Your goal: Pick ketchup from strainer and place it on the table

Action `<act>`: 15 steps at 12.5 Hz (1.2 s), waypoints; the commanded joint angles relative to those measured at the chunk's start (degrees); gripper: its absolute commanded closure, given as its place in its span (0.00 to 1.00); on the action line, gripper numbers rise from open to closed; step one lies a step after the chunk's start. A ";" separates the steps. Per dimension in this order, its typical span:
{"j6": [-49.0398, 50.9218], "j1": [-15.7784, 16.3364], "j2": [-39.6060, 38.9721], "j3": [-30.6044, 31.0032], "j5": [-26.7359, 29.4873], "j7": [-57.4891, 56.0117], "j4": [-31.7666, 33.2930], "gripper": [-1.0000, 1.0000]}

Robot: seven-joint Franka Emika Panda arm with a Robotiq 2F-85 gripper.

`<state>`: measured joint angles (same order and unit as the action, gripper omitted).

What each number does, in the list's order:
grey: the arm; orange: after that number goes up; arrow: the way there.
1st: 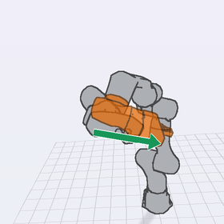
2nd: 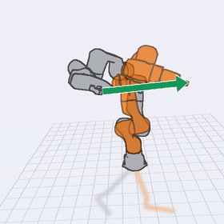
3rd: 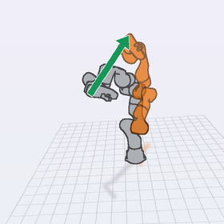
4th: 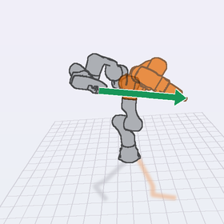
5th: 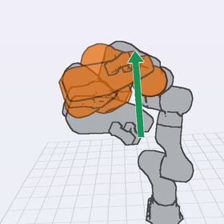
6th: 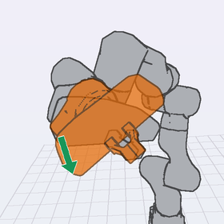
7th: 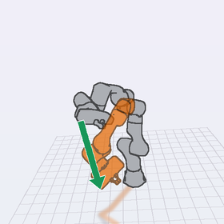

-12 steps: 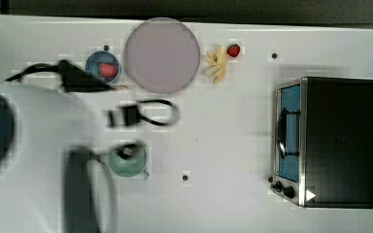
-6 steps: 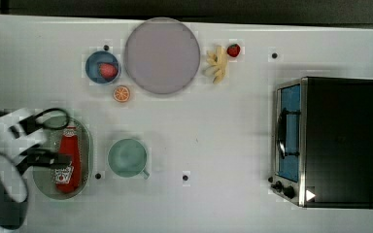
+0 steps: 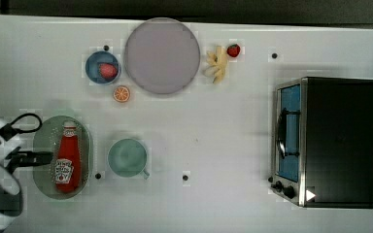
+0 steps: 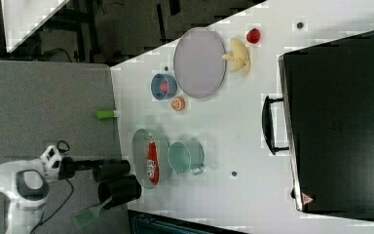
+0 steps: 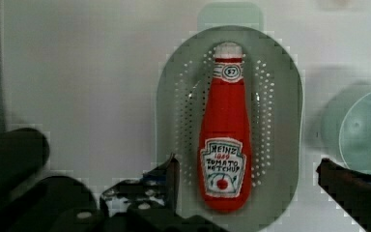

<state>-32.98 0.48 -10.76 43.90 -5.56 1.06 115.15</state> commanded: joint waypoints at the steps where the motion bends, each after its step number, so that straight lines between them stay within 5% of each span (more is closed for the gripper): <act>1: -5.82 -0.87 -4.02 -0.40 -3.29 3.83 4.88 0.00; 12: -23.99 1.95 -23.27 -3.85 -23.82 20.43 7.20 0.00; 15: -25.93 3.00 -25.74 -4.57 -24.31 22.34 6.62 0.04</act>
<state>-57.86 2.32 -36.51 38.50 -29.52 18.69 122.76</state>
